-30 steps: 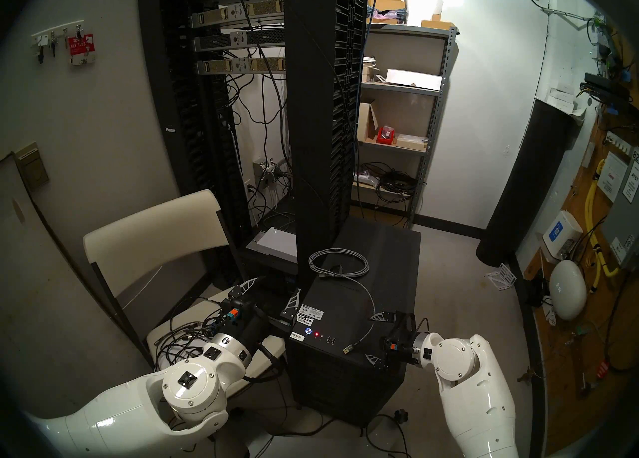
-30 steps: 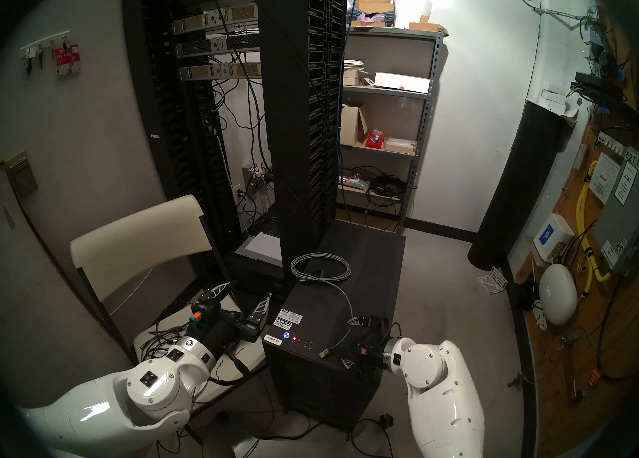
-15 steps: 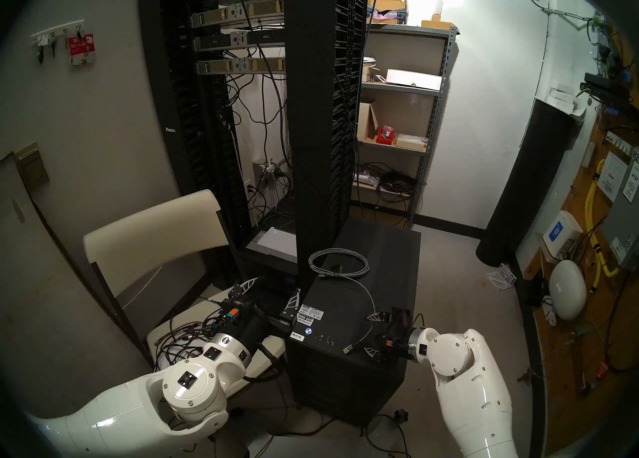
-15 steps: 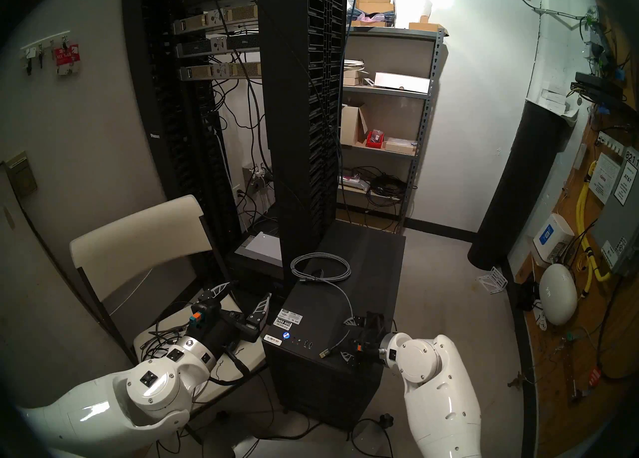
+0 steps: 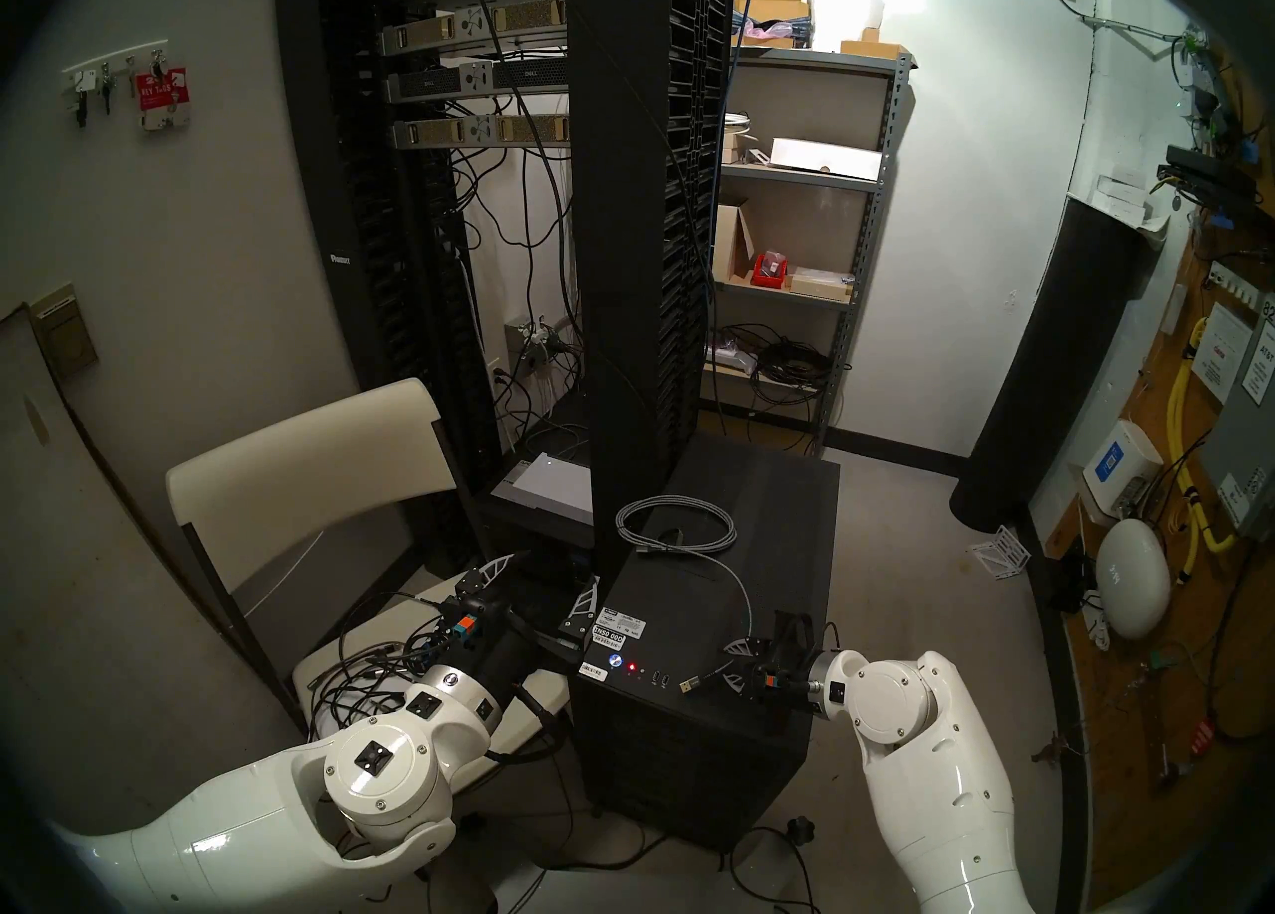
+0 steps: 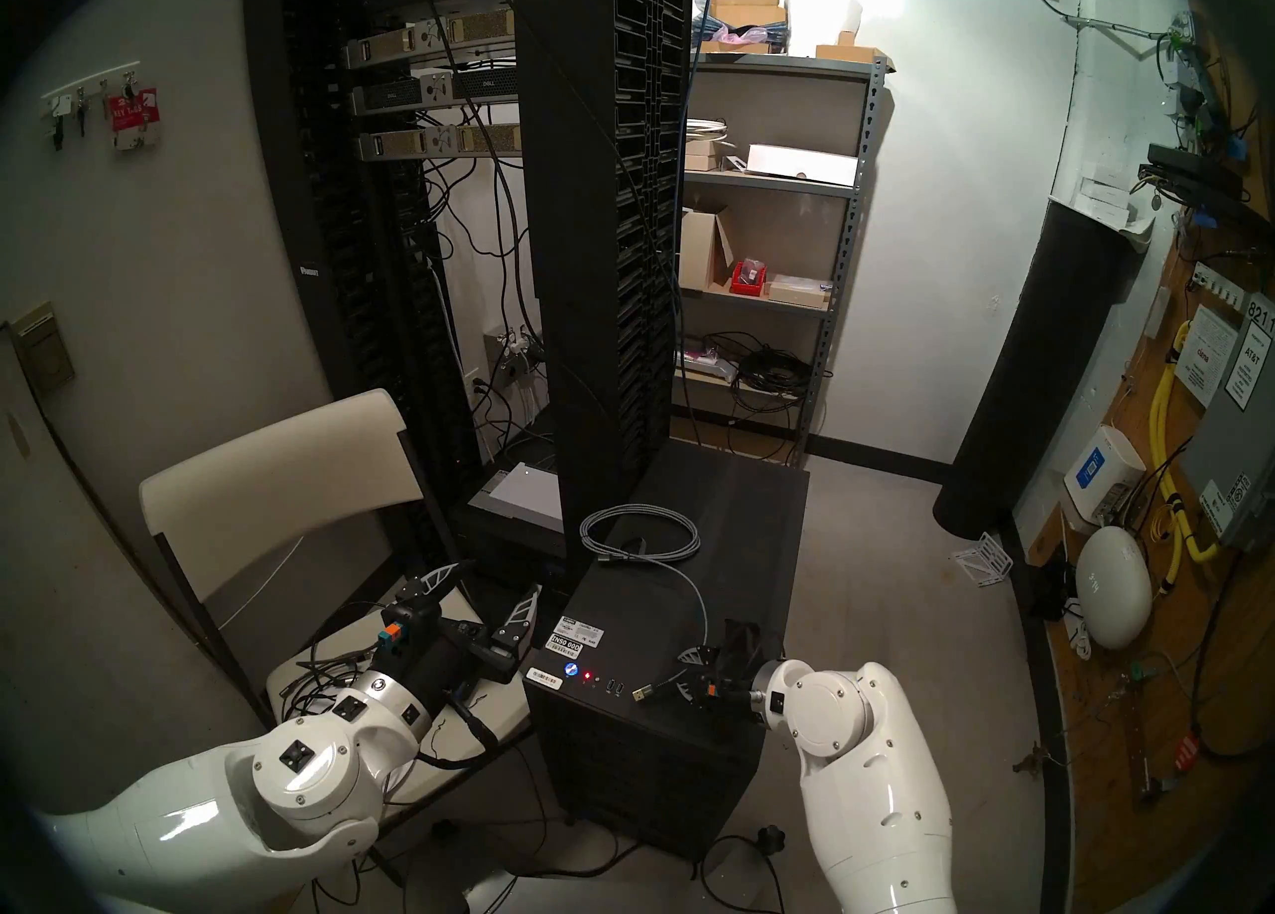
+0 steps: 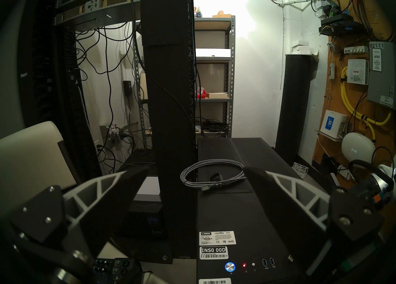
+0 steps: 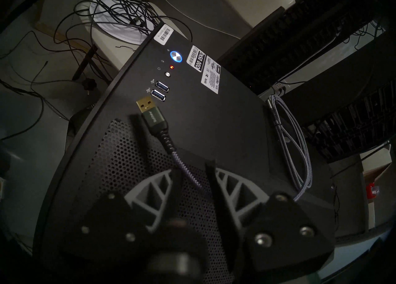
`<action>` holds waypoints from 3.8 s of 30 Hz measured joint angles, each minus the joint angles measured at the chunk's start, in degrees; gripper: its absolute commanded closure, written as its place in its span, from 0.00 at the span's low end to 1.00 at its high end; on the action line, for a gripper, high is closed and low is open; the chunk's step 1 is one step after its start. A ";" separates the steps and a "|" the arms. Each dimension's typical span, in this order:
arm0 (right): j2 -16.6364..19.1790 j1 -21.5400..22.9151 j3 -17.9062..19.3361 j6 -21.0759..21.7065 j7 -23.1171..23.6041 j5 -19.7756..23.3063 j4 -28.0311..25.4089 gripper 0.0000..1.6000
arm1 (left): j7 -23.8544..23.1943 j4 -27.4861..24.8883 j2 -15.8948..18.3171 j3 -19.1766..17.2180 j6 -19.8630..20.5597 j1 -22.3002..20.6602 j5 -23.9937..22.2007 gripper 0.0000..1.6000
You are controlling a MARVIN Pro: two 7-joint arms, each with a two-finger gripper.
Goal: Insert the cable into the workstation's USB slot
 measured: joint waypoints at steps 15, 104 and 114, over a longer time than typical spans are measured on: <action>-0.79 -1.02 3.92 -1.30 0.26 5.11 -0.18 1.00 | 0.00 0.00 0.00 0.00 0.00 0.00 0.00 0.00; 0.26 3.94 7.73 6.84 19.84 19.86 2.11 1.00 | -0.01 0.02 0.00 0.02 0.00 0.00 0.00 0.00; 1.89 8.19 5.27 12.78 24.81 15.50 3.67 1.00 | -0.01 0.02 0.00 0.02 0.00 0.00 0.00 0.00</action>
